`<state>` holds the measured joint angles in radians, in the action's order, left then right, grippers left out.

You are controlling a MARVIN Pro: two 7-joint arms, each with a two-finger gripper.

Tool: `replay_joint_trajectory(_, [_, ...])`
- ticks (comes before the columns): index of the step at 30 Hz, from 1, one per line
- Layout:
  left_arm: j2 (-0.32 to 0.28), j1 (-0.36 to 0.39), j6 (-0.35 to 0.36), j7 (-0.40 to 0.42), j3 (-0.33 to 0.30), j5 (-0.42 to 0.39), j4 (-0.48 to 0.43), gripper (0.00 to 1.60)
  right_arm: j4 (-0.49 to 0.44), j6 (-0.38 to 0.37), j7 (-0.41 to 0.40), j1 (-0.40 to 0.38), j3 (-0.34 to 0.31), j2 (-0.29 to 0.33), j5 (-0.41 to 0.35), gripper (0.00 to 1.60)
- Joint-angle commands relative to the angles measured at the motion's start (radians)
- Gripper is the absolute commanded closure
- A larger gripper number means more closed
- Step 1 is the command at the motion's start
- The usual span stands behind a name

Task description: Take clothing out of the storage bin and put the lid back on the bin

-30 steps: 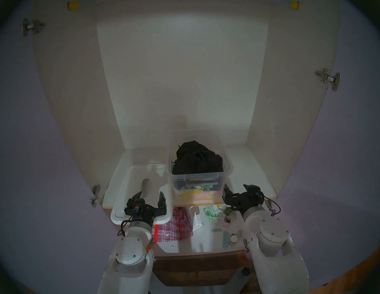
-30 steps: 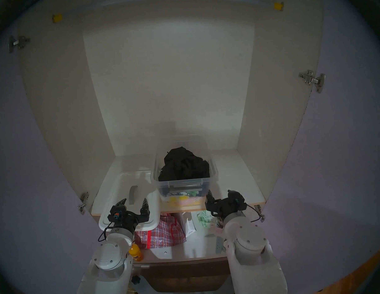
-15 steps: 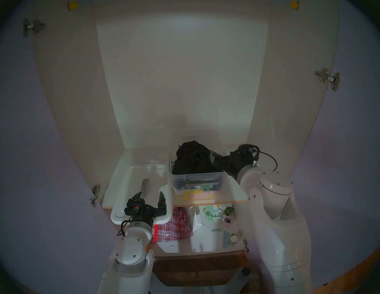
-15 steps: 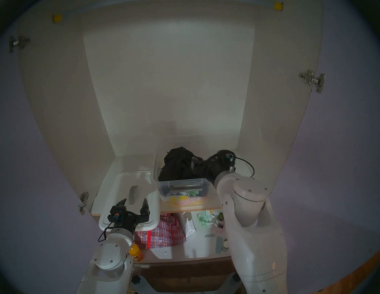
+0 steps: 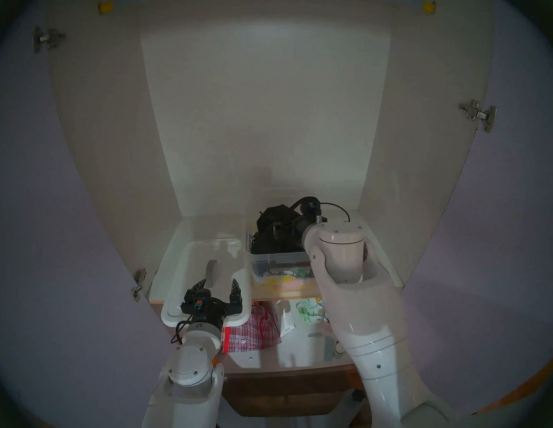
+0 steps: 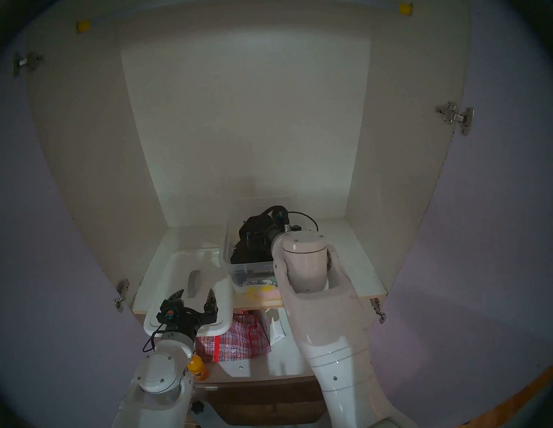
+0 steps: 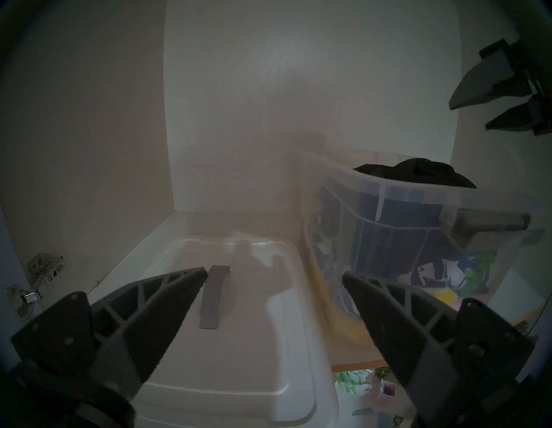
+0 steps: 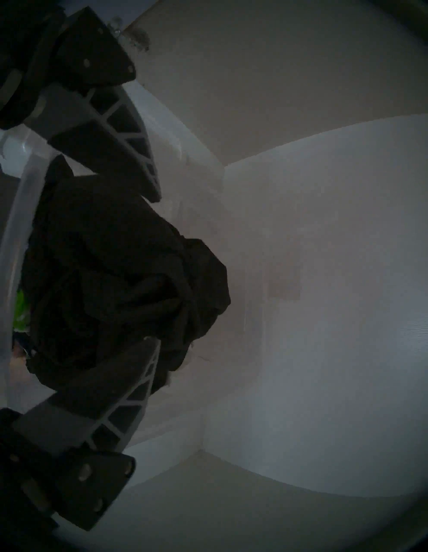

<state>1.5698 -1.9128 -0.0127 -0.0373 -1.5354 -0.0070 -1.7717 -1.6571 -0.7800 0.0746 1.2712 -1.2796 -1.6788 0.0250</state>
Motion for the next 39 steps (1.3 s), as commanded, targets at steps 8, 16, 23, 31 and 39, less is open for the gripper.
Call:
replay_joint_trajectory(8, [-0.001, 0.007, -0.006, 0.005, 0.003, -0.002, -0.026, 0.00, 0.107, -0.078, 0.030, -0.180, 0.079, -0.008, 0.059, 0.00])
replay_joint_trajectory(16, [-0.002, 0.005, -0.004, 0.006, 0.003, -0.003, -0.029, 0.00, 0.229, -0.180, 0.212, -0.219, 0.059, -0.110, 0.078, 0.00])
replay_joint_trajectory(23, [-0.002, 0.005, -0.004, 0.006, 0.003, -0.003, -0.029, 0.00, 0.256, -0.180, 0.226, -0.216, 0.049, -0.131, 0.071, 0.00])
replay_joint_trajectory(31, [-0.002, 0.005, -0.004, 0.006, 0.003, -0.003, -0.029, 0.00, 0.256, -0.180, 0.225, -0.216, 0.047, -0.132, 0.073, 0.00])
replay_joint_trajectory(39, [-0.002, 0.005, -0.004, 0.006, 0.003, -0.003, -0.029, 0.00, 0.256, -0.180, 0.225, -0.216, 0.047, -0.132, 0.073, 0.00])
